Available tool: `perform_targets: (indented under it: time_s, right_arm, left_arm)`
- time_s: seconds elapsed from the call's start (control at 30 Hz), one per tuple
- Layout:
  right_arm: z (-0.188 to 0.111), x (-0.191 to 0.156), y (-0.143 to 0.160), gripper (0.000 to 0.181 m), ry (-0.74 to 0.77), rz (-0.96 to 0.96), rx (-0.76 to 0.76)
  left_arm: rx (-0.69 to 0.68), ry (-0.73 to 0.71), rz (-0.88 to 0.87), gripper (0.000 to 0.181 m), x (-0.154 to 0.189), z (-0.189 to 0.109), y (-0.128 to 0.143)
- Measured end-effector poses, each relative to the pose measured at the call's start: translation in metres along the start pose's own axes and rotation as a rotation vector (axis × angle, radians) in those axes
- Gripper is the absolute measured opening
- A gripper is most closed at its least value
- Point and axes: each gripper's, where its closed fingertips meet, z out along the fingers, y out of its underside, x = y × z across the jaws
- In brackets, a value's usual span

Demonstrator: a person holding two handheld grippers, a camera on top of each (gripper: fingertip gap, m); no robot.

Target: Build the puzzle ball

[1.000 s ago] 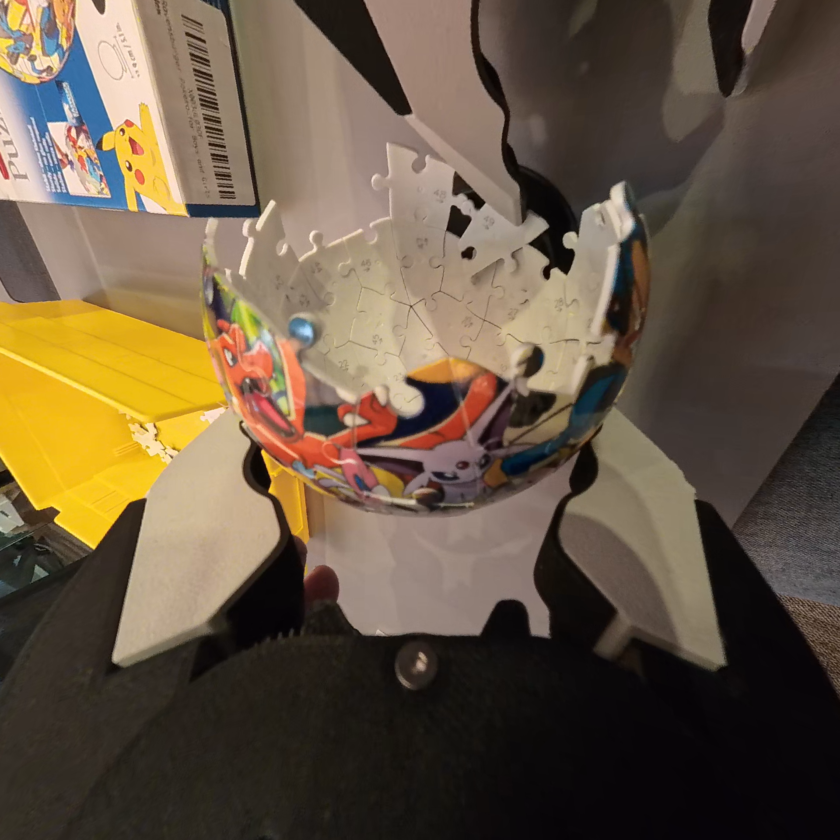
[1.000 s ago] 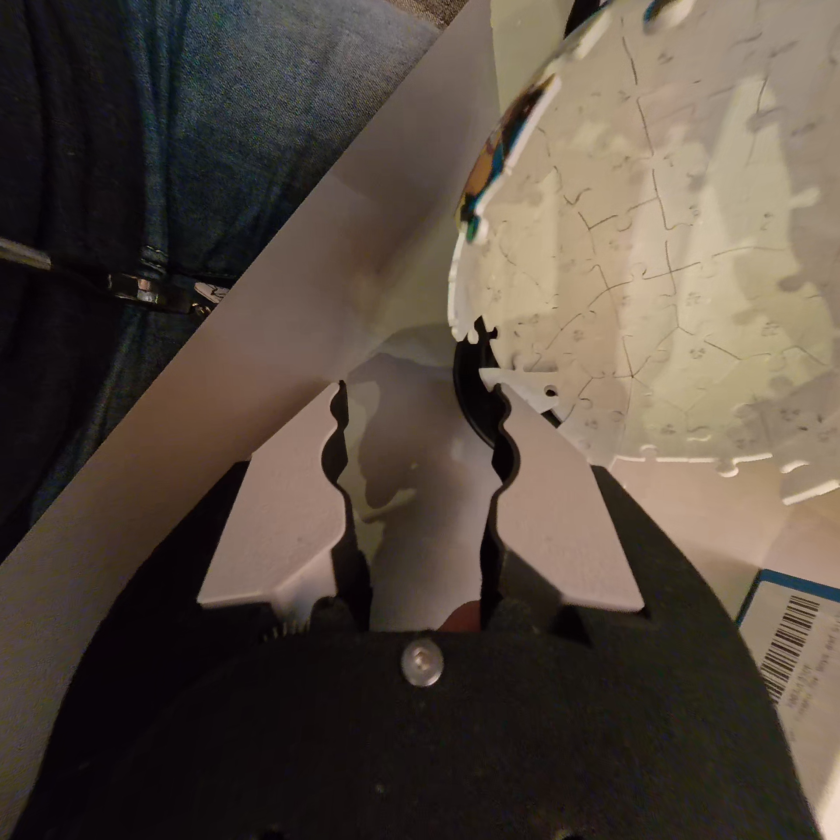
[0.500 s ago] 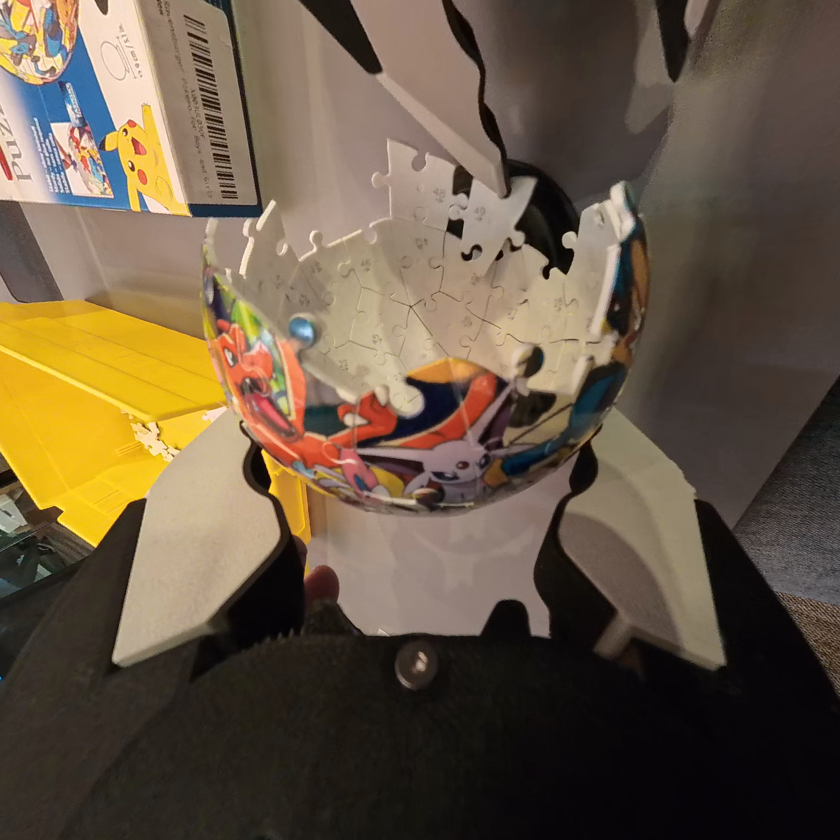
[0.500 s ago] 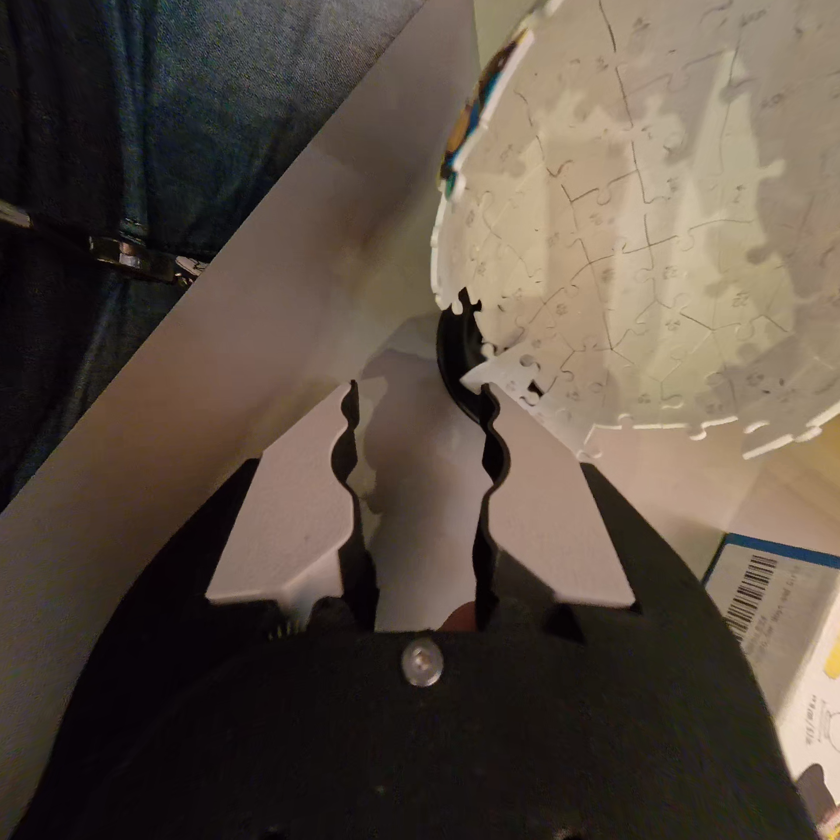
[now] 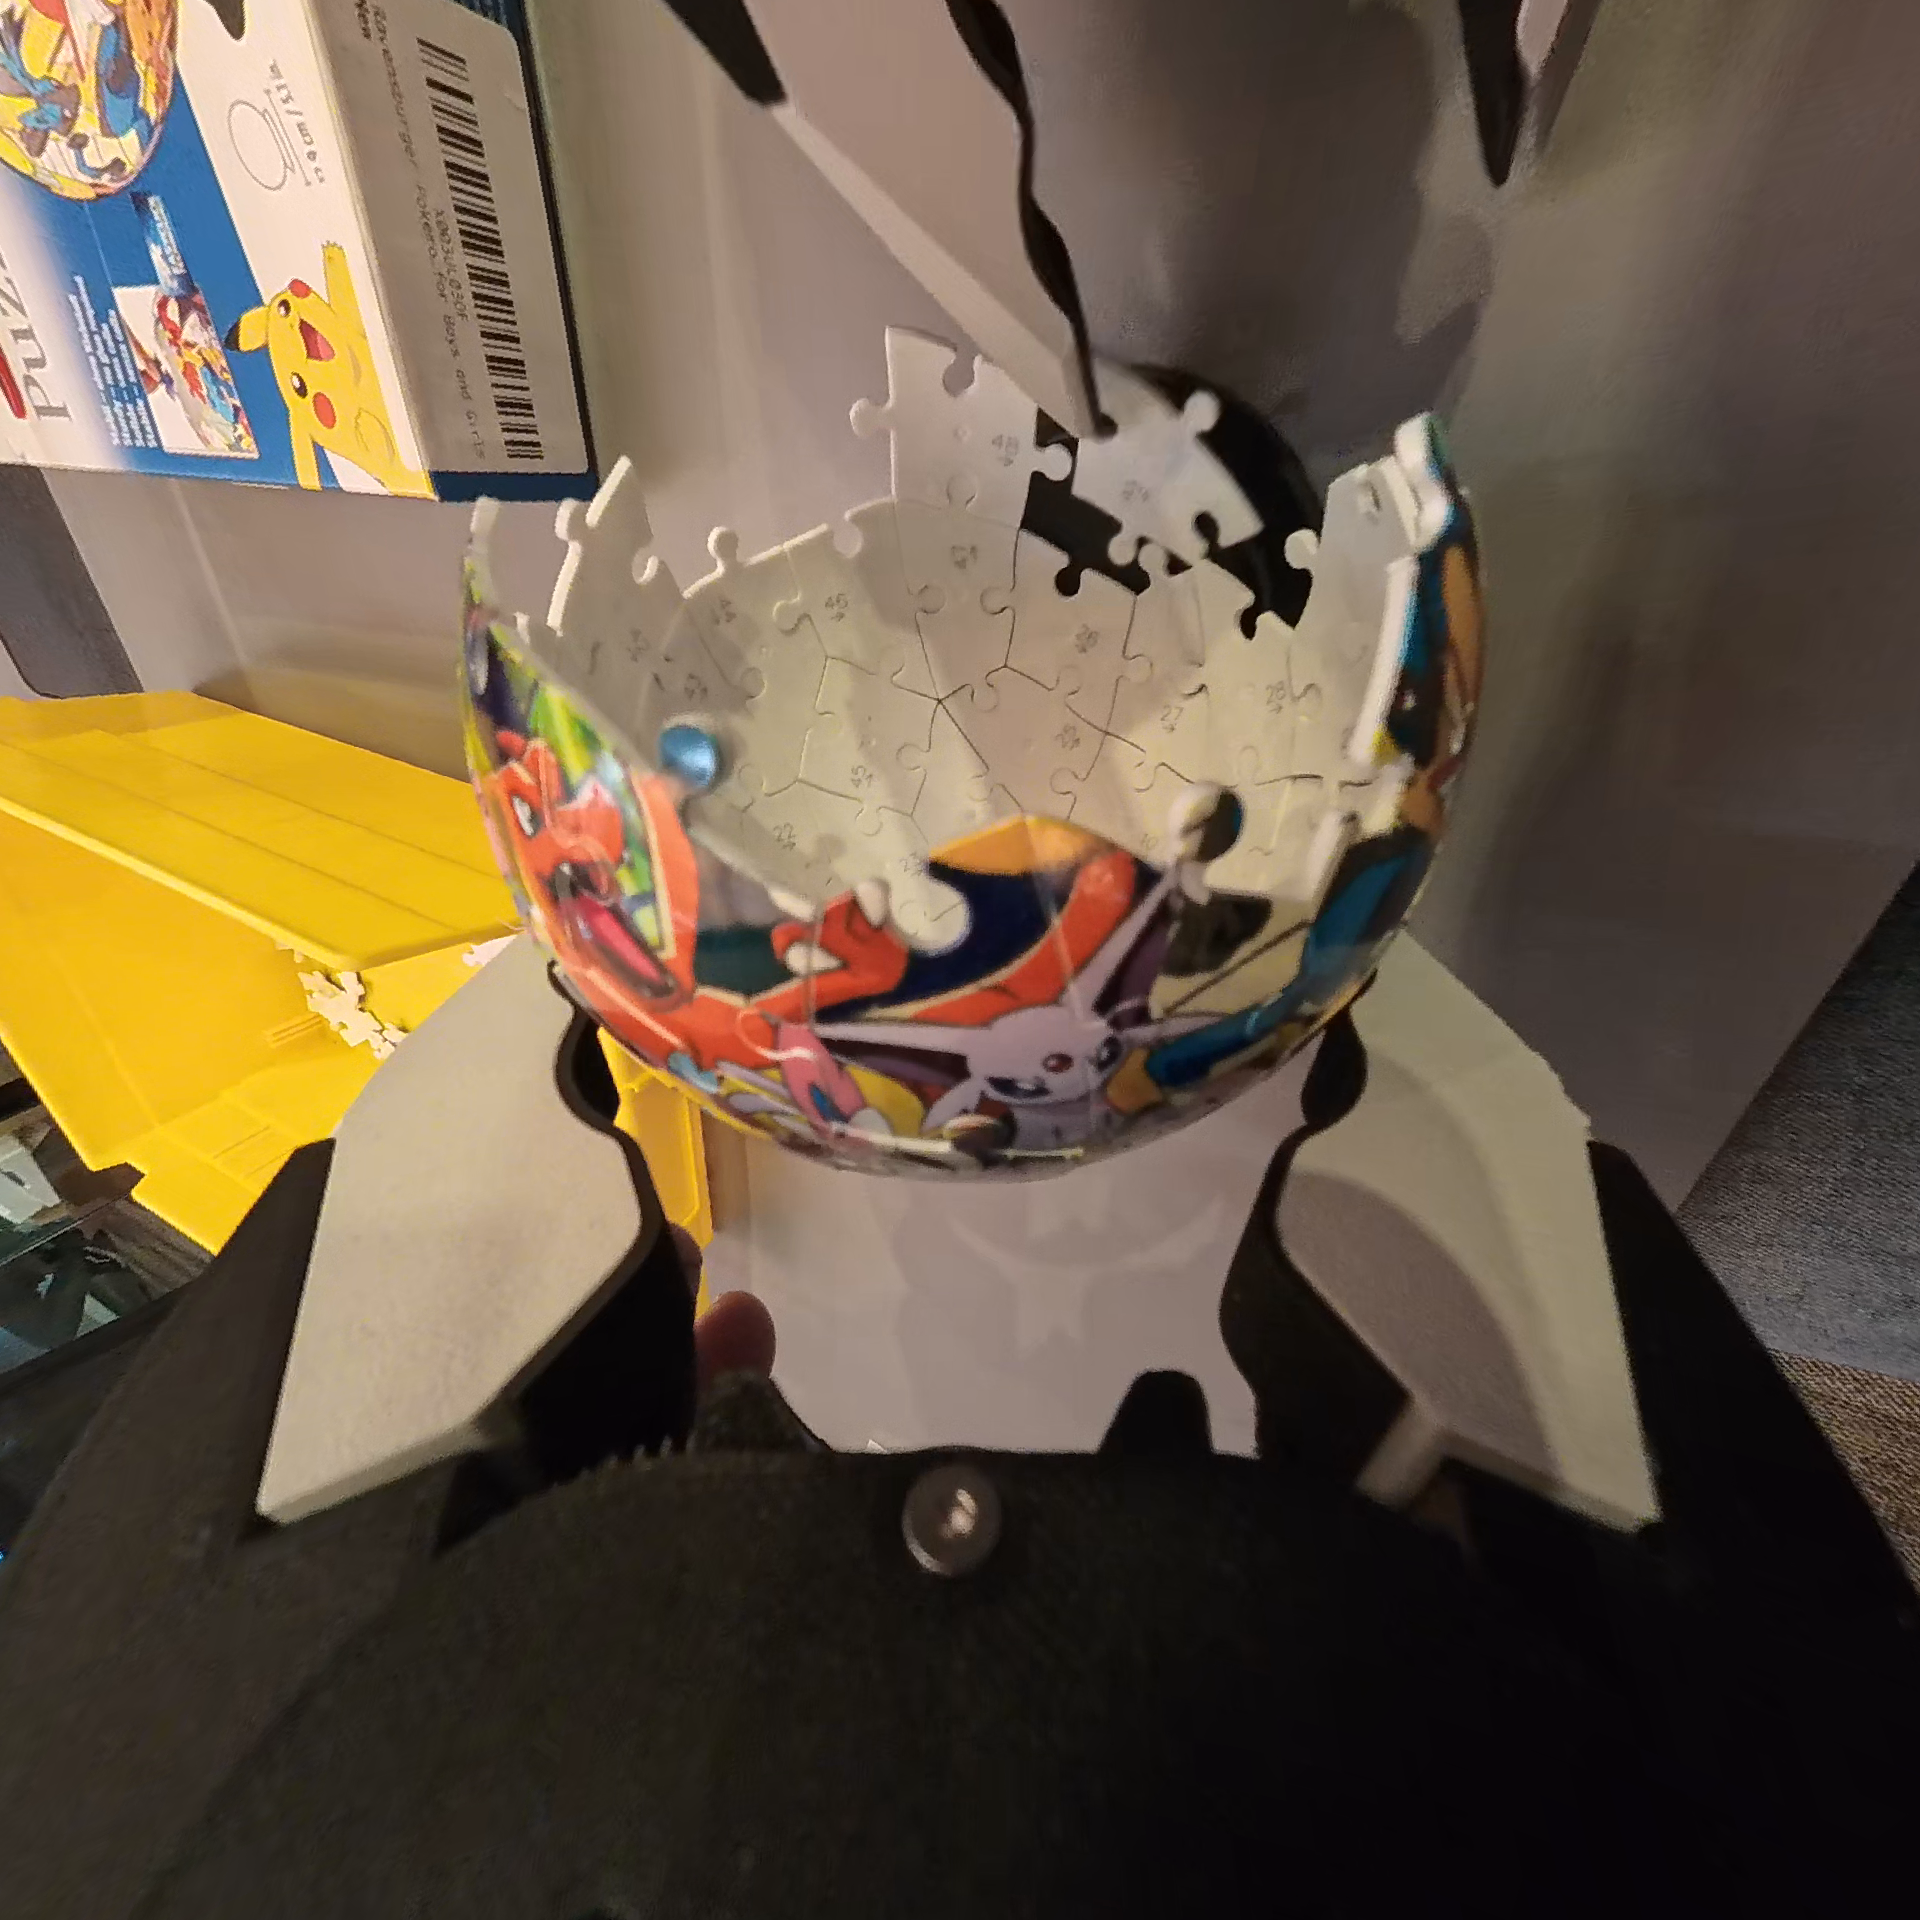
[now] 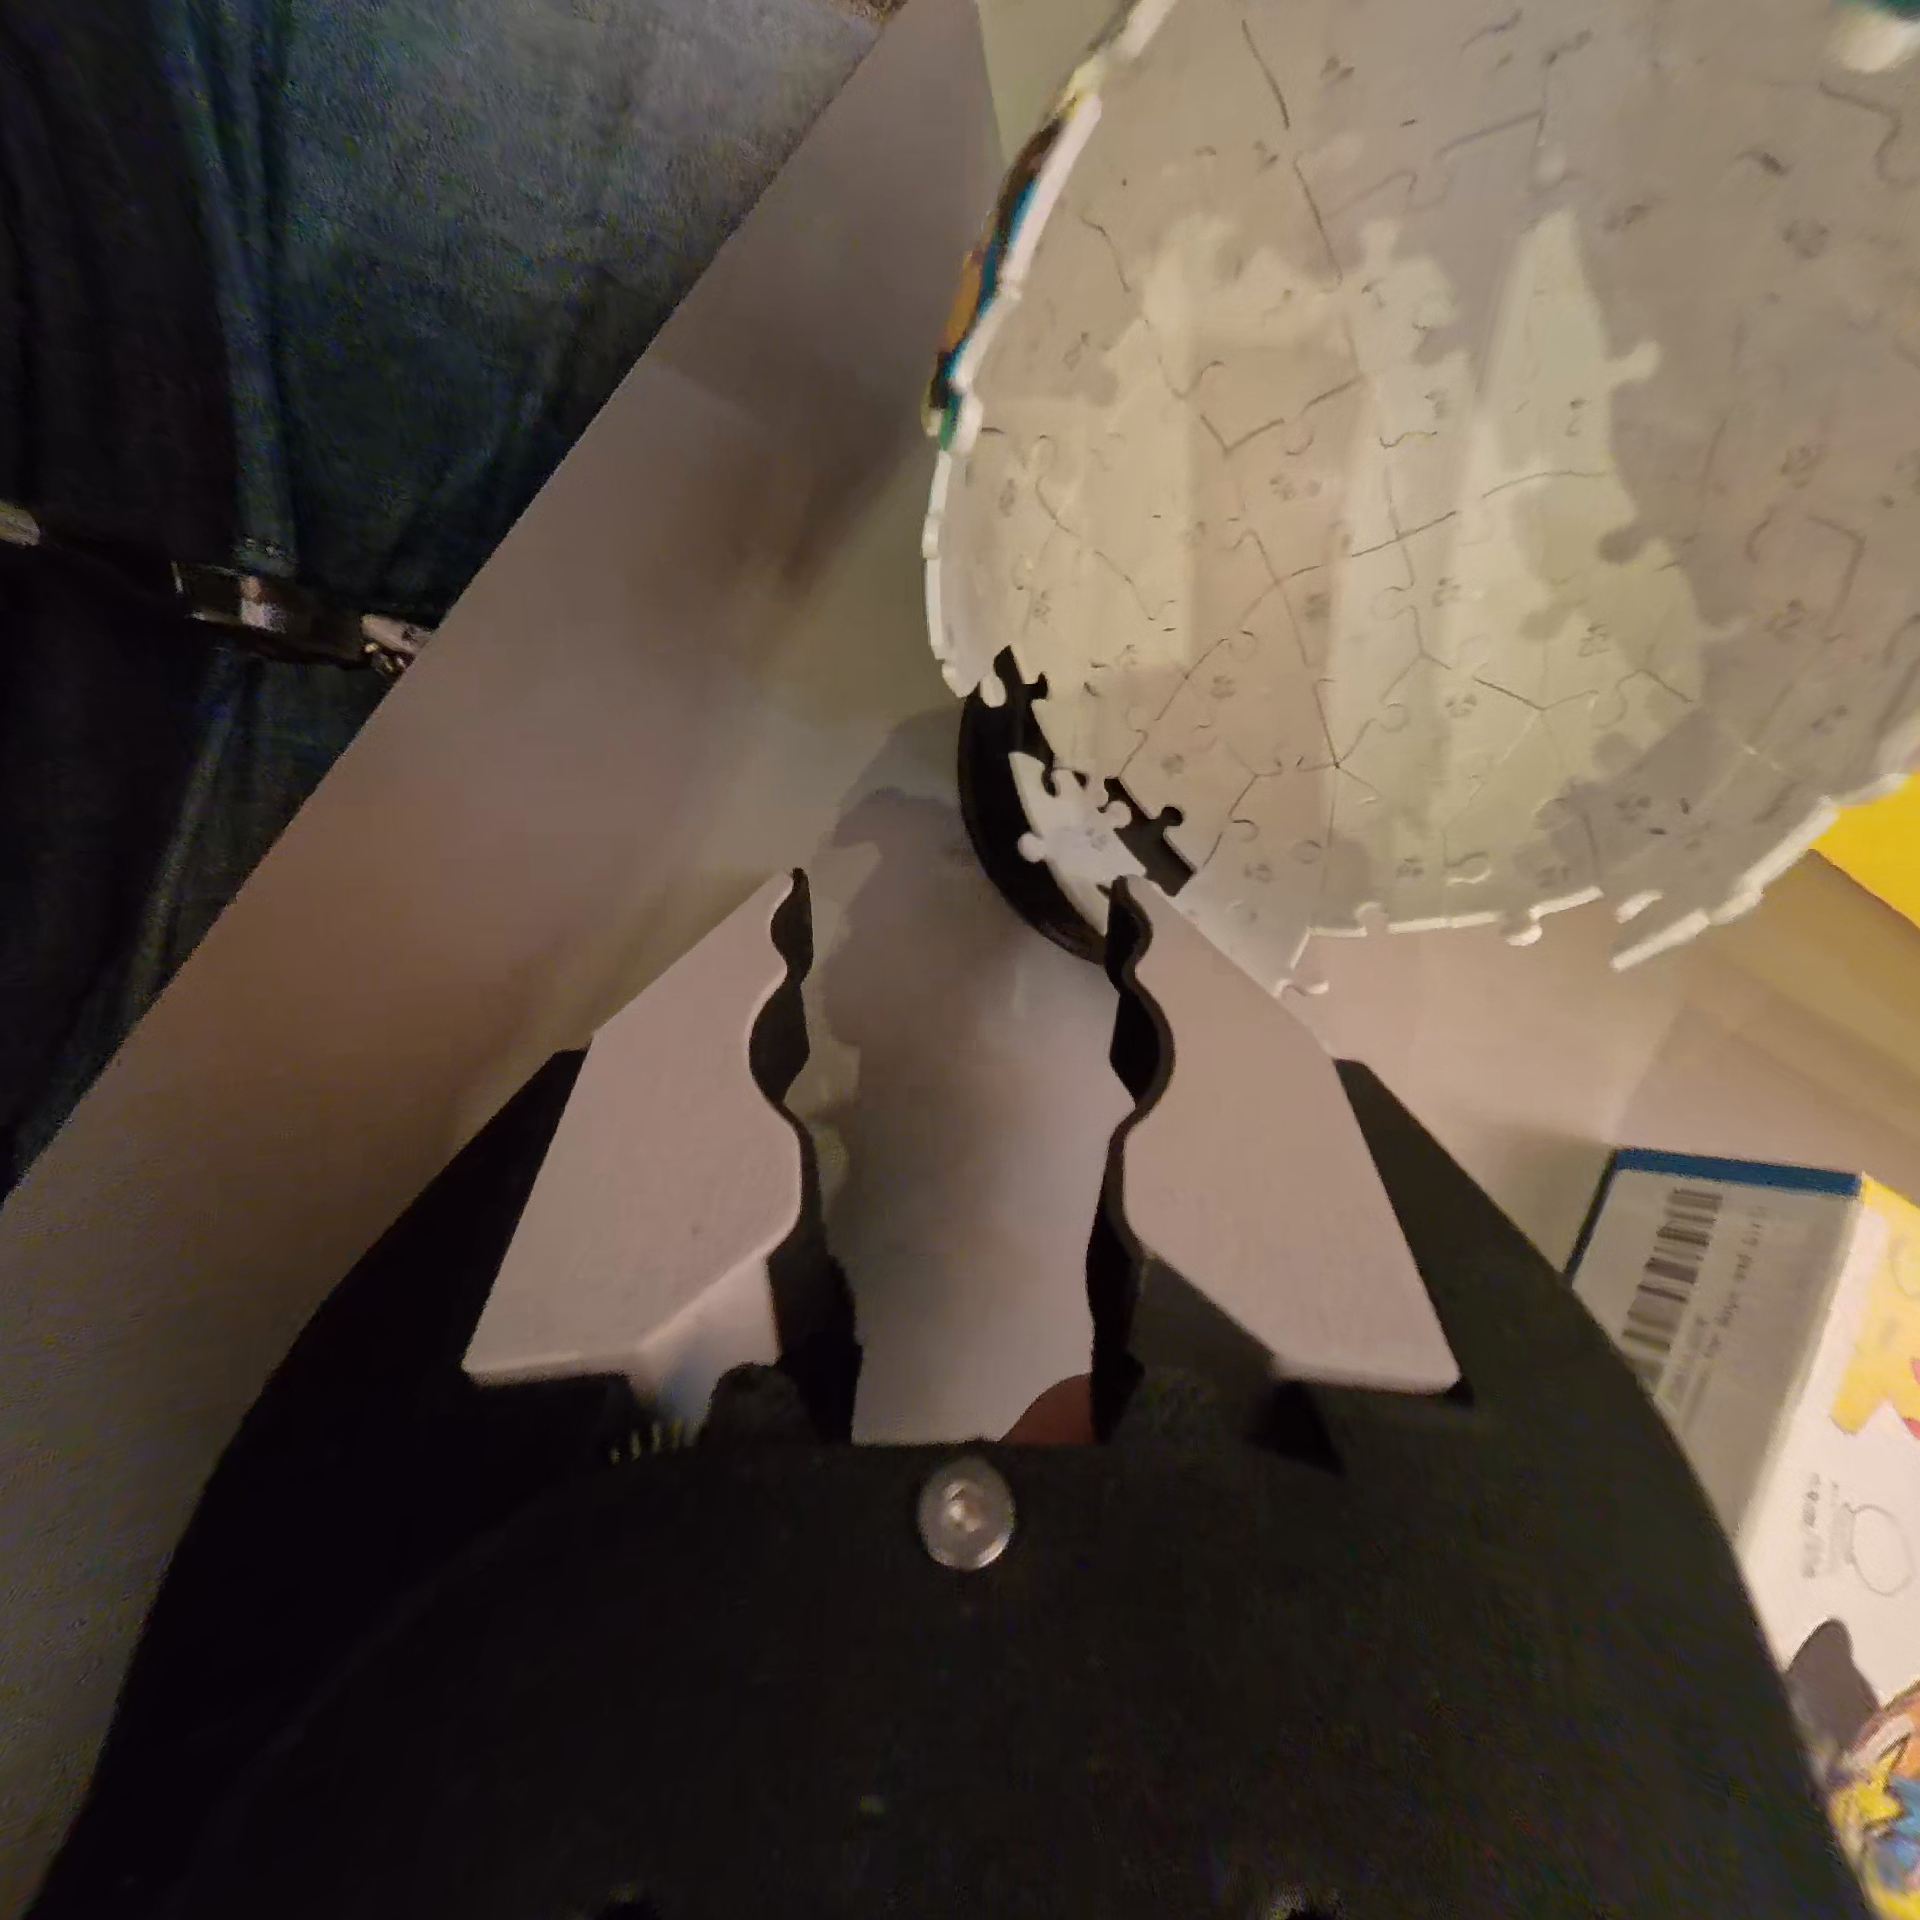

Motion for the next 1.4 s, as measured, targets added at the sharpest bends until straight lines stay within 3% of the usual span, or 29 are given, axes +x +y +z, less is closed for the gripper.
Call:
perform_targets:
  time_s: [0.23,0.3,0.4,0.7,1.4]
  right_arm:
    - [-0.012,0.003,0.004,0.055,0.001,0.311,0.079]
    - [-0.013,0.001,-0.002,0.05,0.017,0.326,0.118]
    - [-0.01,0.003,-0.009,0.041,0.1,0.208,0.142]
    - [0.008,0.018,-0.001,0.009,0.245,-0.137,-0.006]
    - [-0.002,0.023,-0.008,0.0,0.334,-0.337,-0.052]
  left_arm:
    - [0.001,-0.003,-0.003,0.129,0.0,0.0,0.0]
    - [0.001,-0.004,-0.002,0.129,0.0,0.0,-0.001]
    - [0.001,-0.005,0.0,0.129,0.001,-0.001,-0.001]
    - [-0.006,-0.005,0.0,0.129,0.002,-0.001,-0.001]
    - [-0.004,-0.004,-0.002,0.129,0.001,-0.001,0.001]
